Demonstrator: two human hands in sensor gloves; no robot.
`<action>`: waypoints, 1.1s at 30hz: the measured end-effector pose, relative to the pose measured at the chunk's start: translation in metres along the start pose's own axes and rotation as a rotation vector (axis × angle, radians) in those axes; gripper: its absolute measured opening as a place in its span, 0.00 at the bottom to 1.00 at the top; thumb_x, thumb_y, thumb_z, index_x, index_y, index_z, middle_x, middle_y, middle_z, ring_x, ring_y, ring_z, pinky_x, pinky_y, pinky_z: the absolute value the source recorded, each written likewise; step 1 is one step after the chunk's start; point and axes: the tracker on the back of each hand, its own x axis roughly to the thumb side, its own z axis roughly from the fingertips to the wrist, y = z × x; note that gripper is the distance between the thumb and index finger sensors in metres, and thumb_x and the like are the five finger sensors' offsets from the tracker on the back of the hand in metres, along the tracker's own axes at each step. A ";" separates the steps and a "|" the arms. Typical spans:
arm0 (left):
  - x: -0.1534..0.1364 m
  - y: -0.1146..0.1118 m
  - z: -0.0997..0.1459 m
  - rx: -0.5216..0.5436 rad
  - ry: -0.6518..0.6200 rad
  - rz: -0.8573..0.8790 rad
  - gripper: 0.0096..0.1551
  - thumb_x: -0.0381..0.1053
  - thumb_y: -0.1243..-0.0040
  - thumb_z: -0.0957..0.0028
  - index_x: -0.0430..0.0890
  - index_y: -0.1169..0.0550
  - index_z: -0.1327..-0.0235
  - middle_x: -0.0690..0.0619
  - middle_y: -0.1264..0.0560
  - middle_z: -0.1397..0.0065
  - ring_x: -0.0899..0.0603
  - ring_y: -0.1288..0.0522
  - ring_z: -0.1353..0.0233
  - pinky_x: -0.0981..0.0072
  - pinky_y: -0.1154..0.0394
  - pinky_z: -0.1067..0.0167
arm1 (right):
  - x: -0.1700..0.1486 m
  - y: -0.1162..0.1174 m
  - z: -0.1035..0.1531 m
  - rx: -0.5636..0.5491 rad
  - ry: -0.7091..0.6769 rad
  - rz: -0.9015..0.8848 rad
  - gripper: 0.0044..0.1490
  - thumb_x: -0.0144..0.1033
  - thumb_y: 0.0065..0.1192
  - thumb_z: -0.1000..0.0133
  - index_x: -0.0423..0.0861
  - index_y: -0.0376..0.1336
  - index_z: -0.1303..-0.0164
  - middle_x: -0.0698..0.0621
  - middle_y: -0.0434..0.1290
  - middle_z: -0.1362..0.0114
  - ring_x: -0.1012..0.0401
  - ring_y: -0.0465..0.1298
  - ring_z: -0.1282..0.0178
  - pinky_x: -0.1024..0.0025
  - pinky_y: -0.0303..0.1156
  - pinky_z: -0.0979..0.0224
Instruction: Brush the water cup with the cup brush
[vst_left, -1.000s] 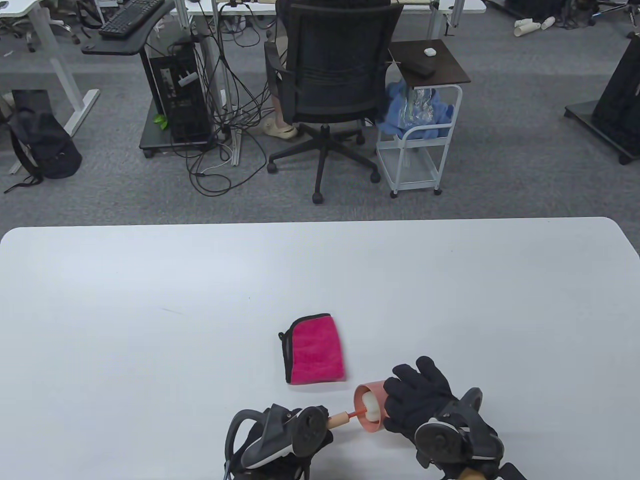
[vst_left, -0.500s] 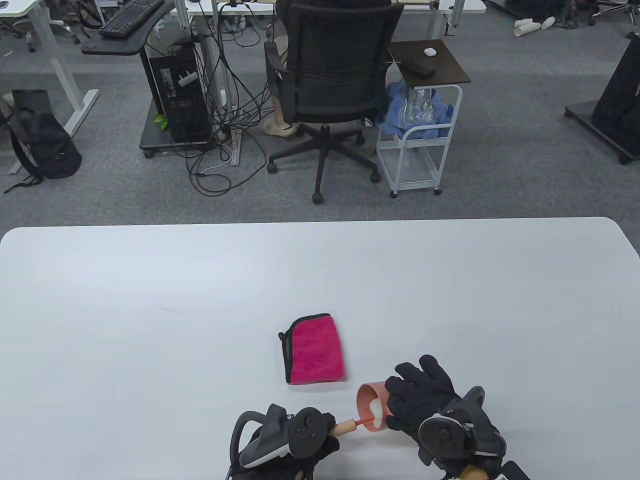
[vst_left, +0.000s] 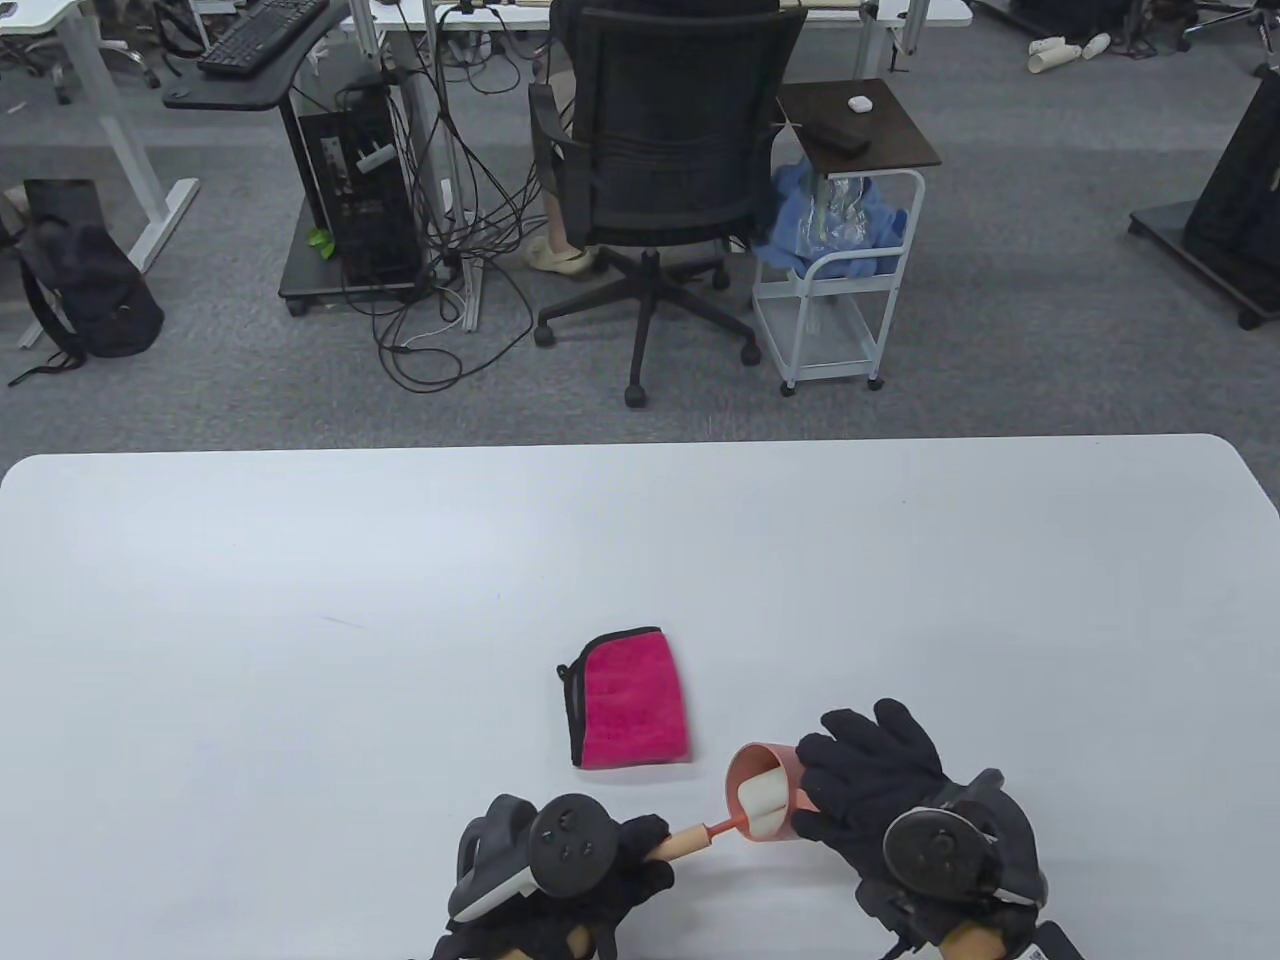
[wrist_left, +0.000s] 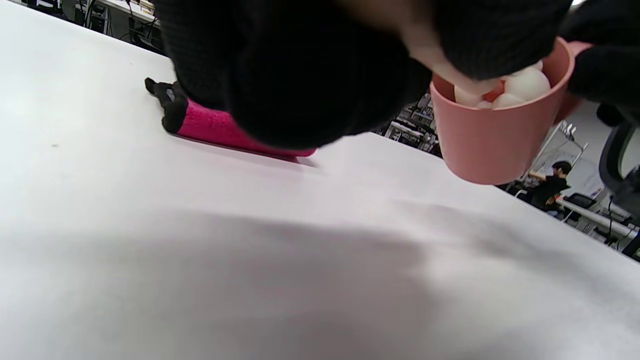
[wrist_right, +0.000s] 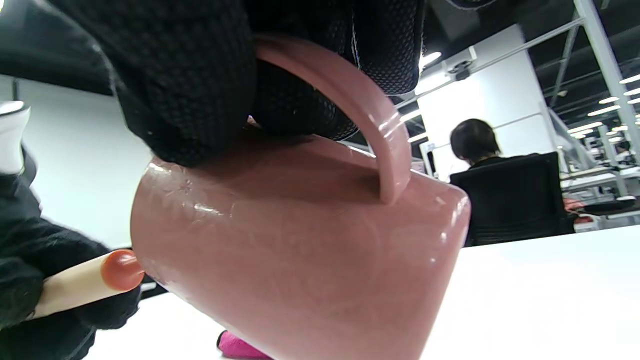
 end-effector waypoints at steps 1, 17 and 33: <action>-0.002 0.001 0.000 0.009 0.001 0.013 0.30 0.64 0.43 0.53 0.58 0.24 0.37 0.58 0.18 0.50 0.46 0.16 0.63 0.52 0.23 0.40 | -0.004 -0.002 0.001 -0.007 0.015 -0.011 0.26 0.46 0.74 0.53 0.43 0.73 0.51 0.47 0.73 0.28 0.45 0.63 0.21 0.38 0.44 0.19; -0.037 0.000 -0.001 0.014 0.233 -0.059 0.29 0.63 0.36 0.55 0.59 0.21 0.39 0.55 0.28 0.36 0.44 0.21 0.42 0.45 0.31 0.31 | -0.058 -0.035 0.028 -0.230 0.234 -0.307 0.26 0.47 0.73 0.51 0.43 0.73 0.50 0.46 0.73 0.28 0.43 0.64 0.22 0.37 0.46 0.20; -0.037 -0.022 -0.015 -0.125 0.345 -0.334 0.30 0.62 0.30 0.59 0.63 0.22 0.39 0.57 0.26 0.36 0.45 0.21 0.42 0.45 0.31 0.30 | -0.056 -0.040 0.030 -0.274 0.181 -0.355 0.26 0.49 0.73 0.50 0.44 0.73 0.50 0.46 0.73 0.28 0.43 0.65 0.23 0.38 0.48 0.20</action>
